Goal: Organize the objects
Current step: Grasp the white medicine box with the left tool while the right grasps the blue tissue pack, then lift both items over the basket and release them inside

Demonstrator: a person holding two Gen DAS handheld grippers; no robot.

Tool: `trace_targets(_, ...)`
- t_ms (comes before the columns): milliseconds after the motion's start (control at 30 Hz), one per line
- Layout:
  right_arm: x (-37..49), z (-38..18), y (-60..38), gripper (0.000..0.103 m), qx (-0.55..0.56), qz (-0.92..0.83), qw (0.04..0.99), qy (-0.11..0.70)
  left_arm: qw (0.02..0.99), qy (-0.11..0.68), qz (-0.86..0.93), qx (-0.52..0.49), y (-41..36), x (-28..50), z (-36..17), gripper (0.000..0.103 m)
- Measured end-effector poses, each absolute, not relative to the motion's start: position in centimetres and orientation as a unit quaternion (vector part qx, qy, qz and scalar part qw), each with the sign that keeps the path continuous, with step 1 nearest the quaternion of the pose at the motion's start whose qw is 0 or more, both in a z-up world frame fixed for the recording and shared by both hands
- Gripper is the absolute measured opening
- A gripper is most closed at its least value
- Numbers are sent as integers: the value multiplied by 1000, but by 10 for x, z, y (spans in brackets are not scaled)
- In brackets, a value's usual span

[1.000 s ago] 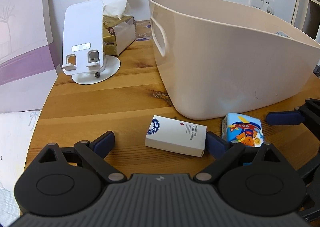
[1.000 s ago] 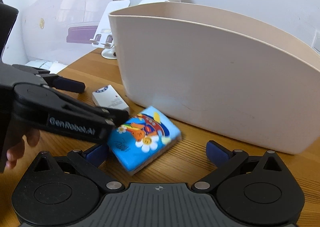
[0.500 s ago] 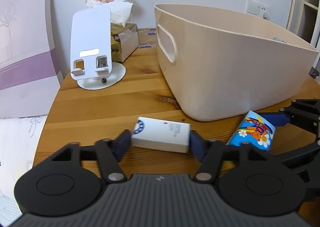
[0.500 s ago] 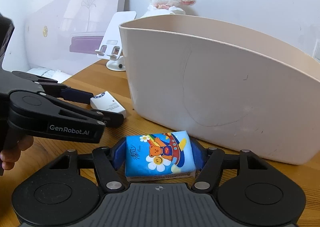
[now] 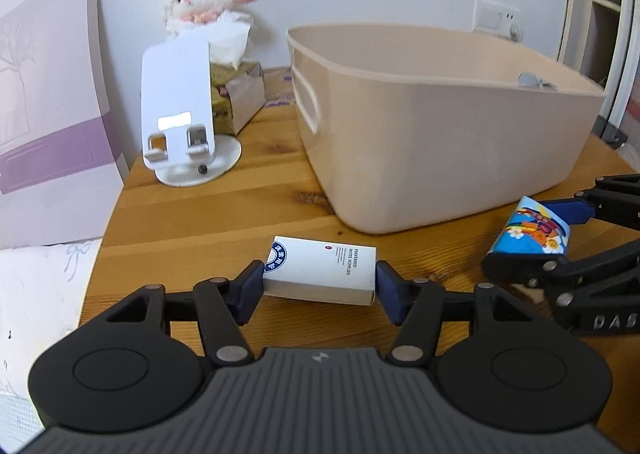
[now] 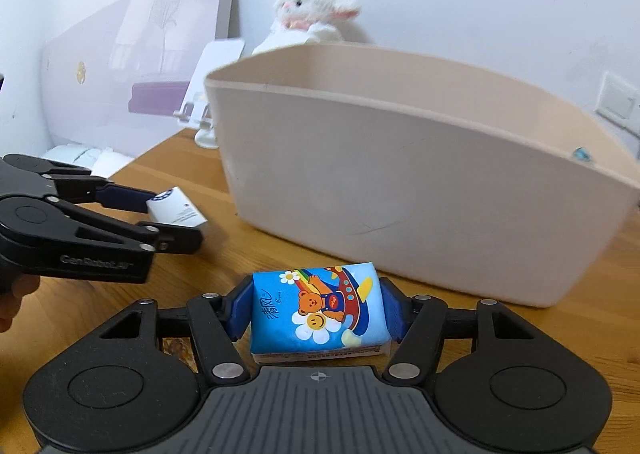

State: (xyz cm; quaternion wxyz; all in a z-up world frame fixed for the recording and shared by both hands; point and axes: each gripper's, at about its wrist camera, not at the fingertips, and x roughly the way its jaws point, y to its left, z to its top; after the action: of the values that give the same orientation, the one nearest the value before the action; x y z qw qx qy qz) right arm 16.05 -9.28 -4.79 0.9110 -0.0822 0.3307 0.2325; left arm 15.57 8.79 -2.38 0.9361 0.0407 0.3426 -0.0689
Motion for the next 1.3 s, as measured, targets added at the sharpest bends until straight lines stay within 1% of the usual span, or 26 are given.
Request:
trace_targets(467,143,23,-158,61,-55,212,938,269,957,268,-92,62,59,117,46,61)
trace_targets(667,150,56,-172,61,-43,208,949,232,965,236,-96,66,45,121,76,61)
trace_targets(833,165,75,-180,61,-39,198,956,212,969,222,-93,62,31,141,94,61)
trace_targets(1067,197,81,-185,61,-34,178,962,204,967,233,-83,58,9,184,96,61)
trace_targets(1300,234,65,-184,61,-44,148,963,221,959,272,-62,56,-12,231,79,61)
